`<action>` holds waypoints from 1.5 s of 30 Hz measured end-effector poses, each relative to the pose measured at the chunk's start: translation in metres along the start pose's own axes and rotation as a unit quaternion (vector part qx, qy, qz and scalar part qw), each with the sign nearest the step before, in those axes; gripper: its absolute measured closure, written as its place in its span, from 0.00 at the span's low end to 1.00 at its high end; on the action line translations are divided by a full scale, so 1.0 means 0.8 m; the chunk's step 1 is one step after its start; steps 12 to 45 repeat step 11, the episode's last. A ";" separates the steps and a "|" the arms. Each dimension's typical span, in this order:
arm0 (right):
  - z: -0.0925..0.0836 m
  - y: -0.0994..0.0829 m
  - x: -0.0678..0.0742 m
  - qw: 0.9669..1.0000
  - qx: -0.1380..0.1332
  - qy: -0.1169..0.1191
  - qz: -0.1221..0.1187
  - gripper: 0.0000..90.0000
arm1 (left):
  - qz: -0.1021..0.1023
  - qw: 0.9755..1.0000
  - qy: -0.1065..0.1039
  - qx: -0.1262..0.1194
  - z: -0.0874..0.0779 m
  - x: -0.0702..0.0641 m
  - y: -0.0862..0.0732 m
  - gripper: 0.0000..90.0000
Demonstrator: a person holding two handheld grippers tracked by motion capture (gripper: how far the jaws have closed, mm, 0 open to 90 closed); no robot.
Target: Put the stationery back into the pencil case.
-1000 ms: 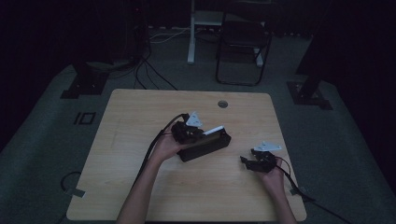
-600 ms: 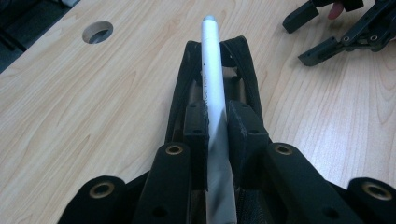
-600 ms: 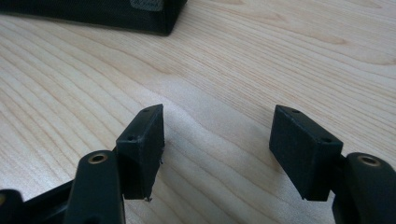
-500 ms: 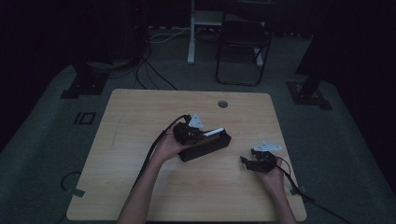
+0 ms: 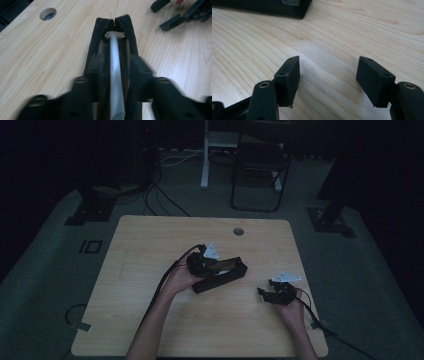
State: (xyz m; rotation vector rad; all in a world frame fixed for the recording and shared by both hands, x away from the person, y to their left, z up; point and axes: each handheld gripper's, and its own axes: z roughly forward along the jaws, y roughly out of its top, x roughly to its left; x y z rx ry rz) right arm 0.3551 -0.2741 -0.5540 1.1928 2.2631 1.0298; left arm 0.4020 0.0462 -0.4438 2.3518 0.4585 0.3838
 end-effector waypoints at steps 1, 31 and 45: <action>0.000 0.000 0.000 1.000 0.000 0.000 0.000 0.40 | 0.003 1.000 0.008 -0.003 -0.003 0.000 0.001 0.59; 0.000 0.000 0.000 1.000 0.000 0.000 0.001 0.39 | -0.017 0.999 0.046 -0.022 -0.033 0.011 -0.006 0.47; 0.000 0.000 0.000 1.000 0.000 0.000 0.001 0.39 | -0.017 0.999 0.046 -0.022 -0.033 0.011 -0.006 0.47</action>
